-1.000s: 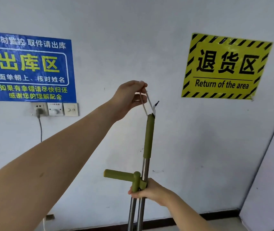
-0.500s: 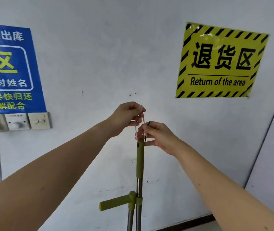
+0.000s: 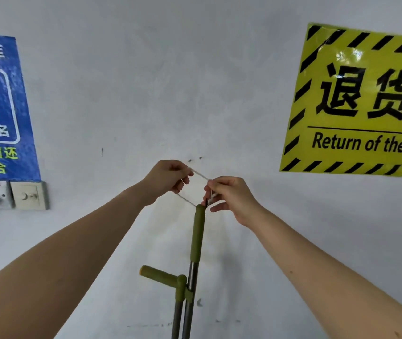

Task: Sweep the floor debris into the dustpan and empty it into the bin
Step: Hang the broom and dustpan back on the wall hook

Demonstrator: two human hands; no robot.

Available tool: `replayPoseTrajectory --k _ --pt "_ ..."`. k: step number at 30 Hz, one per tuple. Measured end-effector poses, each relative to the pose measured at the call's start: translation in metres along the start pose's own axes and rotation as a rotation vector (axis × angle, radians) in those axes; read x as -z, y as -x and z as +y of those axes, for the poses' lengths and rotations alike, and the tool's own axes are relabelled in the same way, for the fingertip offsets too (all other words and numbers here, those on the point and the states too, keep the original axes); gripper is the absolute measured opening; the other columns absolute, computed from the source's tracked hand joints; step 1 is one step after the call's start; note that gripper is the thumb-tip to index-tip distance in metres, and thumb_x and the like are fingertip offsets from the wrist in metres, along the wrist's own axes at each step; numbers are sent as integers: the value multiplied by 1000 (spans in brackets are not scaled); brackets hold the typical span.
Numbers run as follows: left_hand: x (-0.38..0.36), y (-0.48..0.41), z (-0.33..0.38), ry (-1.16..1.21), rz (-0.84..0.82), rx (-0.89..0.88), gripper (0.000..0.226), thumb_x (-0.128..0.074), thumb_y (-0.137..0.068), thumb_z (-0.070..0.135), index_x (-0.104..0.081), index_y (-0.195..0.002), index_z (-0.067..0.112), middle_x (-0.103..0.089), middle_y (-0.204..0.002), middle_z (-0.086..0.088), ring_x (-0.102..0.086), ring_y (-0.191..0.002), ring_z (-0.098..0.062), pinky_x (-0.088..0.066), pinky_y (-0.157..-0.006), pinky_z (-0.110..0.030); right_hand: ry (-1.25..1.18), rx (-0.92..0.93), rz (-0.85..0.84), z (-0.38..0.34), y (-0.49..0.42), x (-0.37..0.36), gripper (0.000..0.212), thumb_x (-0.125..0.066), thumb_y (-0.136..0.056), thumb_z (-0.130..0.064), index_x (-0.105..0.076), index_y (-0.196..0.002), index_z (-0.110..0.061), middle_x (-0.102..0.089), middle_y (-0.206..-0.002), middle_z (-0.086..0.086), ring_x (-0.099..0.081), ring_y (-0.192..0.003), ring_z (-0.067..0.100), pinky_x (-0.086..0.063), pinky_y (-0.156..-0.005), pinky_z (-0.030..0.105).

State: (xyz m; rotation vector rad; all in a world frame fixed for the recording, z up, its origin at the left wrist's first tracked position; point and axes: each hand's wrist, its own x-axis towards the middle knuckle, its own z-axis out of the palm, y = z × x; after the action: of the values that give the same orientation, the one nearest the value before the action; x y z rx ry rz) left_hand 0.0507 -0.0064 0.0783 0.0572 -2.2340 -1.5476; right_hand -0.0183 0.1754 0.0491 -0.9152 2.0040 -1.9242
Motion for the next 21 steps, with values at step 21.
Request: replayPoseTrajectory --k 21 --pt "-14 -101 -68 -233 469 -179 28 -65 -87 22 -45 -68 19 -64 -61 -2 -63 -52 -8 -45 -48 -25 656 299 345 31 -144 9 32 -57 -91 -25 -66 -66 -8 -69 -63 2 -67 -58 14 -59 -59 38"
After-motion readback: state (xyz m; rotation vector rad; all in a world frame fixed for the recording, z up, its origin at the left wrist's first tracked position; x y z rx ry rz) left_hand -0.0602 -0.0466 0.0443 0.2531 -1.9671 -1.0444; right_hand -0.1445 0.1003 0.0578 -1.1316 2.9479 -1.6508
